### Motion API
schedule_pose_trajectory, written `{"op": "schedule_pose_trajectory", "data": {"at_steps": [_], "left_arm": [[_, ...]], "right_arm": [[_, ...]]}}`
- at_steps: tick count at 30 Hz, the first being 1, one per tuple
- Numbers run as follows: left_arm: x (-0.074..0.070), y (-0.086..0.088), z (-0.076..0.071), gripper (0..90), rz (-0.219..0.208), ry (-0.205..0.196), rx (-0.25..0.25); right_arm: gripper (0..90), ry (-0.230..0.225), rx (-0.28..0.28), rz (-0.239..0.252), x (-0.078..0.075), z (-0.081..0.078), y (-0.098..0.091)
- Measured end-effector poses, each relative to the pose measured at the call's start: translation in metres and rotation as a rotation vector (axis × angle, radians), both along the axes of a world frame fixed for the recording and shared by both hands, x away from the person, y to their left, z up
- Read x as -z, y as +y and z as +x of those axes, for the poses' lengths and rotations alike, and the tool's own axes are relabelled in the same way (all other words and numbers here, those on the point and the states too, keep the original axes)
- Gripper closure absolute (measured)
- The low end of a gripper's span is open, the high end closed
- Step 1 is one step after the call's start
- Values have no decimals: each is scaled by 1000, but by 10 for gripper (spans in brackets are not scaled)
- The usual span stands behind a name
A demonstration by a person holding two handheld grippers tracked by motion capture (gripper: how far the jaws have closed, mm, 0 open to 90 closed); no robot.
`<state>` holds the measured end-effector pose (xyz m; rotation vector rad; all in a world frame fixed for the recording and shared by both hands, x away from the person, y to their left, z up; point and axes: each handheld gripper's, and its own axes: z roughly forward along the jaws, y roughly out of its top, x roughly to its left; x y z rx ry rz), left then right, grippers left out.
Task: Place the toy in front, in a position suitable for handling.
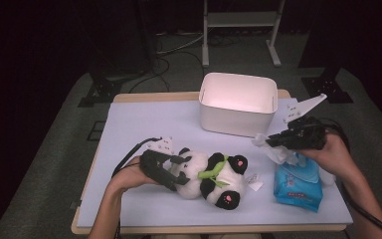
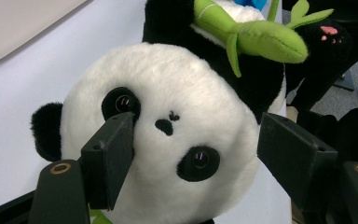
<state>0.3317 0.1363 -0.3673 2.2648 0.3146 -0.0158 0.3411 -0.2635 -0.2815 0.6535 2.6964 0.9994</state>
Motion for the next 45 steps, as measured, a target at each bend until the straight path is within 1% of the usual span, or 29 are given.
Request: {"op": "schedule_pose_trajectory", "data": {"at_steps": [1, 2, 3, 4, 5, 6, 7, 9, 10, 11, 13, 14, 15, 16, 18, 20, 21, 22, 23, 24, 29, 30, 35, 37, 39, 40, 41, 43, 45], "left_arm": [[0, 0, 0, 269, 1, 0, 0], [0, 0, 0, 266, 1, -2, 1], [0, 0, 0, 265, 1, -2, 1], [0, 0, 0, 263, 3, -3, 2], [0, 0, 0, 262, 3, -3, 2], [0, 0, 0, 262, 2, -5, 2], [0, 0, 0, 262, 2, -5, 2], [1, 0, 0, 260, -1, -4, 1], [2, 0, 1, 257, -5, -3, 0], [2, 0, 1, 257, -5, -3, 0], [2, 0, 1, 257, -10, 1, -2], [3, 0, 1, 257, -9, -1, -2], [3, 0, 1, 257, -9, -1, -2], [3, 0, 1, 257, -9, -1, -4], [3, 0, 1, 257, -10, -1, -5], [3, 0, 1, 258, -11, -2, -6], [3, 0, 1, 258, -11, -3, -6], [3, 0, 1, 258, -9, -4, -7], [3, 0, 1, 259, -9, -4, -7], [3, 0, 1, 259, -9, -4, -7], [3, 0, 1, 258, -11, -5, -11], [2, 0, 1, 257, -11, -10, -10], [-1, 3, 2, 220, -9, -27, -17], [-1, 4, 5, 194, -6, -29, -17], [1, 5, 9, 170, 5, -44, -14], [4, 4, 16, 169, 18, -38, 0], [4, 4, 16, 169, 18, -38, 0], [7, -2, 24, 123, 38, -40, 37], [7, -4, 27, 122, 43, -42, 46]], "right_arm": [[849, 0, 0, 0, 0, 0, 0], [849, 0, -41, 11, -3, 0, 13], [849, 0, -41, 11, -3, 0, 13], [849, 8, -78, 26, -5, 1, 27], [849, 8, -78, 26, -5, 1, 27], [848, 13, -120, 31, -7, 0, 43], [848, 13, -120, 31, -7, 0, 43], [849, 26, -164, 43, -8, 0, 59], [849, 31, -208, 39, -8, -1, 74], [849, 31, -208, 39, -8, -1, 74], [849, 40, -236, 24, -6, 0, 89], [848, 51, -254, 5, -1, 0, 100], [848, 51, -254, 5, -1, 0, 100], [848, 70, -268, 5, 4, 1, 109], [848, 79, -275, -2, 7, 1, 113], [848, 88, -294, -27, 18, 0, 122], [848, 88, -294, -27, 18, 0, 122], [848, 96, -297, -34, 25, 0, 125], [848, 96, -297, -34, 25, 0, 125], [847, 104, -296, -37, 30, 0, 125], [846, 107, -292, -46, 38, -3, 124], [846, 100, -283, -76, 43, -4, 123], [847, 110, -269, -79, 53, -3, 117], [849, 119, -267, -68, 57, -2, 113], [852, 125, -267, -62, 61, -1, 109], [854, 130, -271, -58, 62, -1, 108], [854, 130, -271, -58, 62, -1, 108], [854, 130, -279, -68, 65, -1, 107], [854, 136, -282, -73, 65, -2, 105]]}}
